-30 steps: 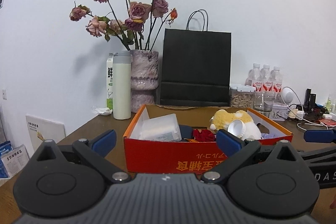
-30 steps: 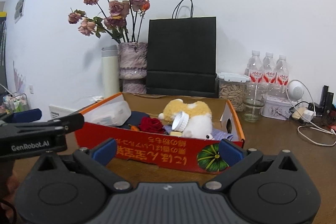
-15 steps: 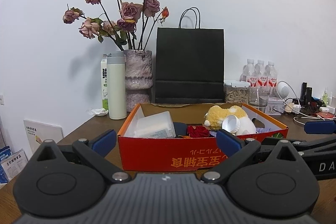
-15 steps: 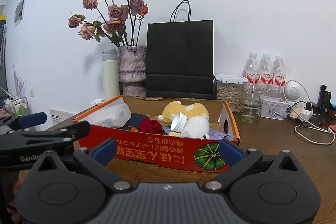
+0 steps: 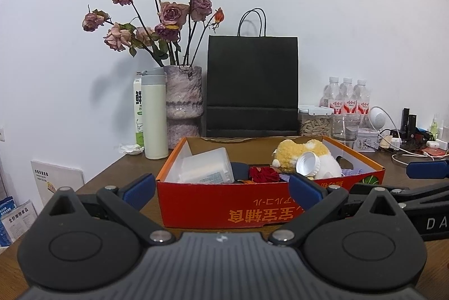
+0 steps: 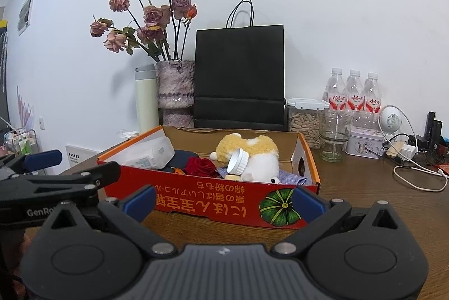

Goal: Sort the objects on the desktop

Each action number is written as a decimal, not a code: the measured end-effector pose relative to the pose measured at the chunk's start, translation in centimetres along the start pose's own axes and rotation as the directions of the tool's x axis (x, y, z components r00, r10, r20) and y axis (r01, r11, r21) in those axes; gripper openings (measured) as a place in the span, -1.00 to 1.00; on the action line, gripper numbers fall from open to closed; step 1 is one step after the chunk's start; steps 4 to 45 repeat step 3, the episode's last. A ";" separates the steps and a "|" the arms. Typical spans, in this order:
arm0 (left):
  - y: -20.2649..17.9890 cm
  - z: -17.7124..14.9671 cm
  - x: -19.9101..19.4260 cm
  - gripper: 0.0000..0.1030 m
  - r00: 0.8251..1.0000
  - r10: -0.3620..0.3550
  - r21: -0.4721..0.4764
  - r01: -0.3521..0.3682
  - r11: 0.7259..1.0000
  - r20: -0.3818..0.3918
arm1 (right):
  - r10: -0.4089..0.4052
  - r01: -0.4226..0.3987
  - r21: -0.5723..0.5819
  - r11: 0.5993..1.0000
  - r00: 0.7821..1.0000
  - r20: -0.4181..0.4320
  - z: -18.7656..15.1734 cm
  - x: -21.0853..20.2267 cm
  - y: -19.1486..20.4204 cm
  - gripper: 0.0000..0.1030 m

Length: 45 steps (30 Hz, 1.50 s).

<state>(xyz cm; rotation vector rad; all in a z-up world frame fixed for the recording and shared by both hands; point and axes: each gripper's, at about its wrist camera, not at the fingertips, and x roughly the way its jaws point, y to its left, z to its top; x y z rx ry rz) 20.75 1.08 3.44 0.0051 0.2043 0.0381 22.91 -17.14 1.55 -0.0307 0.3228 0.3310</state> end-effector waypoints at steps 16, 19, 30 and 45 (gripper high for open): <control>-0.1 0.0 0.0 1.00 1.000 0.008 0.005 -0.008 1.000 0.000 | -0.004 0.004 0.000 1.000 1.000 -0.002 0.0 0.1 0.0 1.00; -0.1 0.0 0.0 1.00 1.000 0.008 0.005 -0.008 1.000 0.000 | -0.004 0.004 0.000 1.000 1.000 -0.002 0.0 0.1 0.0 1.00; -0.1 0.0 0.0 1.00 1.000 0.008 0.005 -0.008 1.000 0.000 | -0.004 0.004 0.000 1.000 1.000 -0.002 0.0 0.1 0.0 1.00; -0.1 0.0 0.0 1.00 1.000 0.008 0.005 -0.008 1.000 0.000 | -0.004 0.004 0.000 1.000 1.000 -0.002 0.0 0.1 0.0 1.00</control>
